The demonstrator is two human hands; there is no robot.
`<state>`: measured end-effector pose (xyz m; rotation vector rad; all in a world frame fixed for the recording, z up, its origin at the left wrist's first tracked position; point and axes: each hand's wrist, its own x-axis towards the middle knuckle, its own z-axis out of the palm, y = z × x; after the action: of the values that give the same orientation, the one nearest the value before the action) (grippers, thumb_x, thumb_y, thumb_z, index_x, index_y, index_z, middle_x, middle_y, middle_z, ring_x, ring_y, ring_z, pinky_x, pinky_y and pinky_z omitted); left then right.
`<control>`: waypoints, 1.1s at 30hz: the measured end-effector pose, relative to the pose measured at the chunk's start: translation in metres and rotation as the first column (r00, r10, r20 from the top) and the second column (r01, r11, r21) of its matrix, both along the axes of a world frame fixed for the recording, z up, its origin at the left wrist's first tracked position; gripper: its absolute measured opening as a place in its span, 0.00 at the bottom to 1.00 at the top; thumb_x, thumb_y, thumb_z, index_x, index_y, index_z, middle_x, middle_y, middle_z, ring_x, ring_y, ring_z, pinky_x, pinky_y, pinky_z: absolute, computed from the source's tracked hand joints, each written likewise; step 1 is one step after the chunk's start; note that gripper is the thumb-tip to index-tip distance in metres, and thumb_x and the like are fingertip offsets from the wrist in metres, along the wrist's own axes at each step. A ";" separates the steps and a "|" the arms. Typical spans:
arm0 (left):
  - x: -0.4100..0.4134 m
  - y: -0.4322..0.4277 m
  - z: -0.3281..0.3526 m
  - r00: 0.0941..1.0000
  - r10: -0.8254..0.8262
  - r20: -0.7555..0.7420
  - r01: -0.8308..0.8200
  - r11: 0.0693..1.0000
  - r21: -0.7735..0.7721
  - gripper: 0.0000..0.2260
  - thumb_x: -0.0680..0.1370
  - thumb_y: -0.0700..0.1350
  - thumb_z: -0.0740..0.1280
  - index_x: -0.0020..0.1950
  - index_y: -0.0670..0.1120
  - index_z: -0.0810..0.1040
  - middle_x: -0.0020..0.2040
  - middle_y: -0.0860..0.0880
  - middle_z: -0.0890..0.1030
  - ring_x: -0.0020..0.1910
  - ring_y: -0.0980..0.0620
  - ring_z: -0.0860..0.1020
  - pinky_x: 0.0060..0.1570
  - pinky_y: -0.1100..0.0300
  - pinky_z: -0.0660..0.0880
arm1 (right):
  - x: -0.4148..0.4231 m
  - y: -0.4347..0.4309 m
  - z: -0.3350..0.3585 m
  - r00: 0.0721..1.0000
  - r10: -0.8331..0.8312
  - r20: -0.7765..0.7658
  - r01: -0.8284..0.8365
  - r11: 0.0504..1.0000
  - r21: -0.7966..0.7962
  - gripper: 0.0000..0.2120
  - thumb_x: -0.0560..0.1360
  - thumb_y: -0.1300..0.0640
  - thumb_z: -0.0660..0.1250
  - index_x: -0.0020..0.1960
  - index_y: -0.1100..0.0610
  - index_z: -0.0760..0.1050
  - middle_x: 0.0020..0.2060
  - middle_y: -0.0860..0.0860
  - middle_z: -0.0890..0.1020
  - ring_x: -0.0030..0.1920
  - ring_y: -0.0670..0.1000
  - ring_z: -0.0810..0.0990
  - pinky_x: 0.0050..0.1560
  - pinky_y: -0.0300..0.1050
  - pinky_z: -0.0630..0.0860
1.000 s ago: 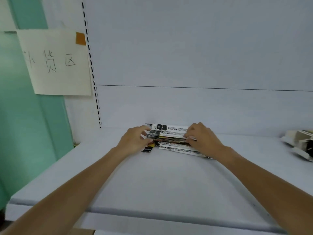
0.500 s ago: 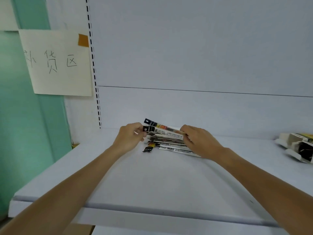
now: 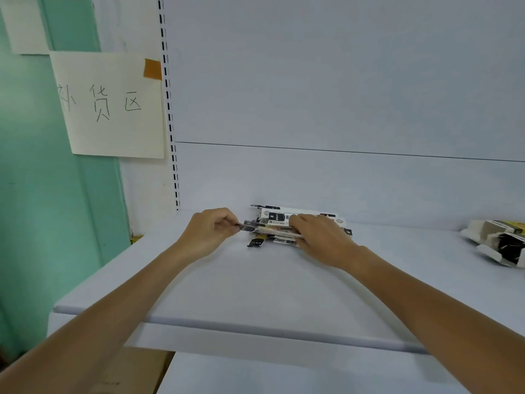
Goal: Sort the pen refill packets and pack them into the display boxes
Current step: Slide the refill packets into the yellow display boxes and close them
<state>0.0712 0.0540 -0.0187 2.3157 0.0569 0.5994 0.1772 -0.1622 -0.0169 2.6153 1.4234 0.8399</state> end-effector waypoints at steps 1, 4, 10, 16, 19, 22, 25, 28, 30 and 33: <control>-0.002 0.002 -0.001 1.000 0.021 -0.005 -0.021 1.000 0.019 0.12 0.75 0.35 0.65 0.42 0.54 0.75 0.43 0.57 0.80 0.43 0.61 0.77 0.37 0.77 0.67 | -0.002 0.001 0.000 0.996 0.028 0.087 -0.027 1.000 -0.011 0.07 0.72 0.63 0.66 0.48 0.60 0.71 0.39 0.54 0.78 0.39 0.57 0.78 0.37 0.45 0.64; -0.009 0.001 0.001 0.983 0.125 0.131 -0.120 0.992 -0.047 0.18 0.73 0.28 0.57 0.52 0.49 0.73 0.54 0.53 0.77 0.52 0.56 0.75 0.49 0.69 0.68 | -0.004 0.002 -0.006 0.956 0.101 0.274 -0.114 0.993 0.033 0.06 0.73 0.57 0.63 0.43 0.57 0.65 0.29 0.50 0.75 0.24 0.52 0.74 0.26 0.39 0.66; -0.021 -0.033 0.015 0.999 -0.043 0.018 0.029 0.874 0.485 0.31 0.67 0.65 0.60 0.66 0.51 0.69 0.61 0.56 0.73 0.61 0.54 0.69 0.60 0.59 0.65 | -0.008 0.002 -0.022 0.905 0.184 0.384 -0.204 0.979 0.012 0.08 0.74 0.55 0.61 0.49 0.58 0.67 0.35 0.50 0.76 0.31 0.51 0.76 0.29 0.42 0.71; -0.006 -0.046 0.001 0.991 0.022 -0.132 0.072 0.744 0.664 0.13 0.78 0.54 0.60 0.59 0.50 0.72 0.52 0.53 0.77 0.51 0.49 0.75 0.44 0.57 0.68 | -0.008 -0.010 -0.013 0.943 0.192 0.272 -0.204 0.979 0.015 0.09 0.69 0.53 0.65 0.43 0.59 0.73 0.34 0.52 0.77 0.31 0.53 0.78 0.27 0.39 0.68; 0.001 -0.050 -0.002 0.995 0.021 -0.101 0.060 0.677 0.734 0.13 0.79 0.51 0.58 0.61 0.48 0.70 0.57 0.51 0.76 0.55 0.48 0.75 0.49 0.56 0.69 | -0.007 -0.021 -0.013 0.978 0.144 0.151 -0.147 0.989 0.010 0.21 0.71 0.40 0.55 0.44 0.59 0.74 0.36 0.51 0.77 0.34 0.53 0.79 0.29 0.41 0.71; 0.008 -0.050 -0.003 0.998 -0.010 -0.059 0.049 0.700 0.712 0.14 0.80 0.48 0.58 0.64 0.46 0.69 0.60 0.50 0.72 0.58 0.49 0.73 0.50 0.57 0.68 | -0.003 -0.029 -0.015 0.990 0.136 0.045 -0.137 0.990 0.040 0.24 0.71 0.39 0.56 0.48 0.59 0.75 0.38 0.52 0.78 0.36 0.55 0.79 0.30 0.45 0.75; 0.012 -0.047 -0.001 0.995 -0.049 -0.082 0.090 0.768 0.634 0.15 0.81 0.48 0.58 0.67 0.47 0.69 0.56 0.51 0.71 0.56 0.50 0.72 0.48 0.59 0.66 | 0.001 -0.036 -0.013 0.995 0.100 -0.007 -0.100 0.993 0.057 0.22 0.74 0.45 0.53 0.53 0.59 0.77 0.42 0.54 0.79 0.39 0.57 0.80 0.33 0.49 0.77; 0.016 -0.049 -0.001 0.990 -0.096 -0.103 0.137 0.817 0.560 0.16 0.81 0.48 0.58 0.68 0.48 0.68 0.48 0.53 0.67 0.50 0.52 0.70 0.44 0.62 0.62 | 0.001 -0.038 -0.015 0.995 0.094 0.038 -0.098 0.989 0.114 0.18 0.74 0.51 0.53 0.51 0.58 0.78 0.45 0.54 0.80 0.42 0.57 0.80 0.35 0.48 0.77; 0.019 -0.048 -0.001 0.990 -0.114 -0.082 0.140 0.856 0.498 0.16 0.81 0.47 0.59 0.69 0.48 0.68 0.49 0.52 0.69 0.47 0.53 0.68 0.45 0.62 0.62 | -0.001 -0.035 -0.013 0.993 0.112 0.027 -0.114 0.982 0.148 0.16 0.74 0.52 0.54 0.50 0.60 0.77 0.42 0.54 0.80 0.40 0.57 0.80 0.35 0.46 0.75; 0.019 -0.045 0.001 0.988 -0.149 -0.045 0.154 0.893 0.423 0.16 0.80 0.45 0.60 0.68 0.48 0.69 0.52 0.51 0.72 0.46 0.54 0.68 0.46 0.63 0.62 | -0.005 -0.032 -0.011 0.992 0.124 -0.003 -0.121 0.974 0.193 0.16 0.71 0.48 0.63 0.47 0.61 0.76 0.37 0.53 0.80 0.36 0.56 0.79 0.35 0.44 0.73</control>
<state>0.0906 0.0092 -0.0173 2.7133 -0.2760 0.5604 0.1719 -0.1941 -0.0276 2.6977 1.5985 1.0225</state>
